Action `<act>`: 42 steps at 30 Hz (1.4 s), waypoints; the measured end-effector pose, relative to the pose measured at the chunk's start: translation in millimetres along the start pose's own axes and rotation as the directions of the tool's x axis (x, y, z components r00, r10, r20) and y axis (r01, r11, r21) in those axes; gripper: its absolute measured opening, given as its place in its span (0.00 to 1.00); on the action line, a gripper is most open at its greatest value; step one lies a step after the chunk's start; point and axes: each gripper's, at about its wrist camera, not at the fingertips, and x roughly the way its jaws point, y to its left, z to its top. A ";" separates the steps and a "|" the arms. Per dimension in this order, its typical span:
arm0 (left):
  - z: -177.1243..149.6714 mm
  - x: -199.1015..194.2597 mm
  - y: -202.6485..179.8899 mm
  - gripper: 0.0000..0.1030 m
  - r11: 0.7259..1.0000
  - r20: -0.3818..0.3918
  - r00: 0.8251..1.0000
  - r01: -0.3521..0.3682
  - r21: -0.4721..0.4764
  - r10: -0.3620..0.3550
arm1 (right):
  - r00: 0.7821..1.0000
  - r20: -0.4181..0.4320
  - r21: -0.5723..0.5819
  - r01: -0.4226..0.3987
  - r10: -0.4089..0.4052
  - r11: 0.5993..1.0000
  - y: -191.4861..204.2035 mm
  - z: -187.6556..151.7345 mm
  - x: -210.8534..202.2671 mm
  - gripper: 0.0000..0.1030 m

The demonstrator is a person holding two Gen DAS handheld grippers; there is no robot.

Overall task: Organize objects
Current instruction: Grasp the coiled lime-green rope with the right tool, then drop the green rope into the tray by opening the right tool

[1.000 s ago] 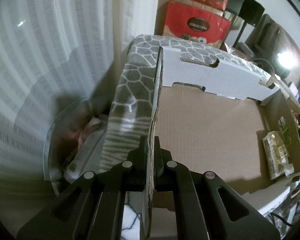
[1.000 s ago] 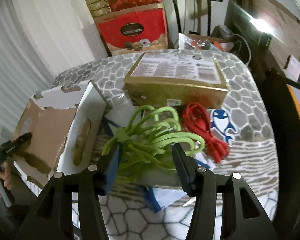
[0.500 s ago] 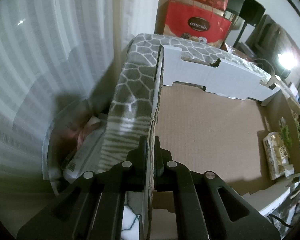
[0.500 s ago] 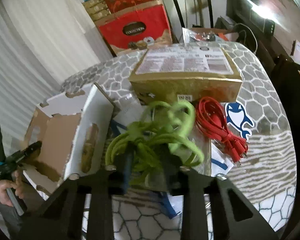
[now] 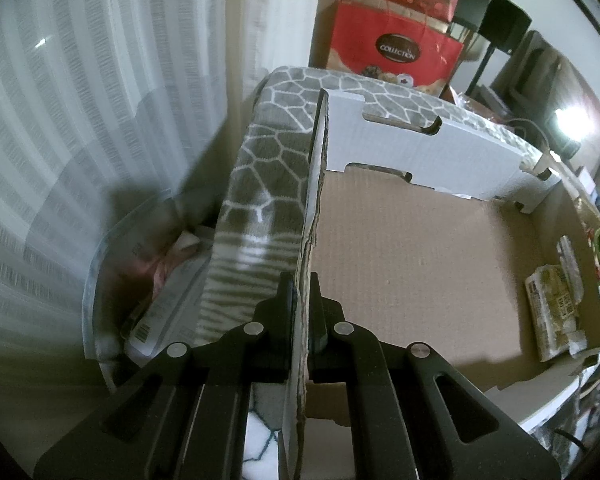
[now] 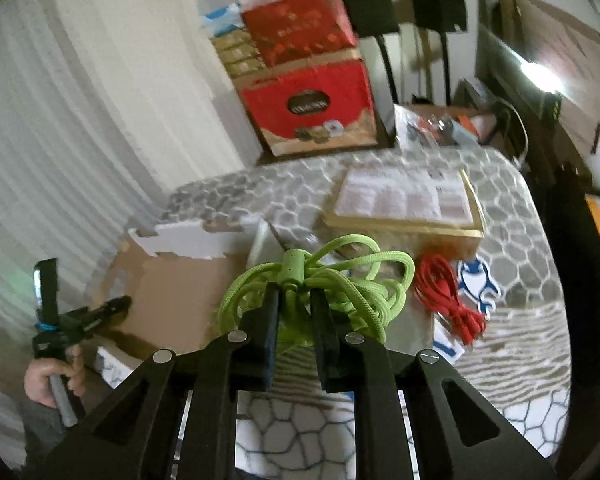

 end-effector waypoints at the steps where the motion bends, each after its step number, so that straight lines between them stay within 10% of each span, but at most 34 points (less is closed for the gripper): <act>1: 0.1 0.0 0.1 0.04 1.000 0.000 1.000 0.000 0.000 0.000 | 1.000 0.003 -0.010 -0.006 0.006 1.000 3.9 1.9 -0.9 0.14; 20: 0.4 -0.2 0.8 0.04 1.000 -0.003 1.000 0.008 -0.008 -0.008 | 0.975 -0.136 -0.001 -0.175 0.174 0.984 97.3 21.9 93.8 0.14; 31: 1.9 -0.5 -0.9 0.04 1.000 -0.003 1.000 0.017 -0.010 -0.017 | 0.985 -0.171 0.014 -0.013 0.015 1.000 81.2 11.9 134.6 0.16; 37: 1.8 -0.5 -3.6 0.04 1.000 -0.004 1.000 0.011 -0.009 -0.011 | 0.977 -0.199 0.019 -0.080 0.082 0.997 83.3 12.8 122.5 0.46; 42: 1.9 -0.8 -3.2 0.04 1.000 -0.004 1.000 0.008 -0.008 -0.008 | 0.976 -0.191 -0.014 -0.105 0.100 0.994 82.2 14.2 91.6 0.49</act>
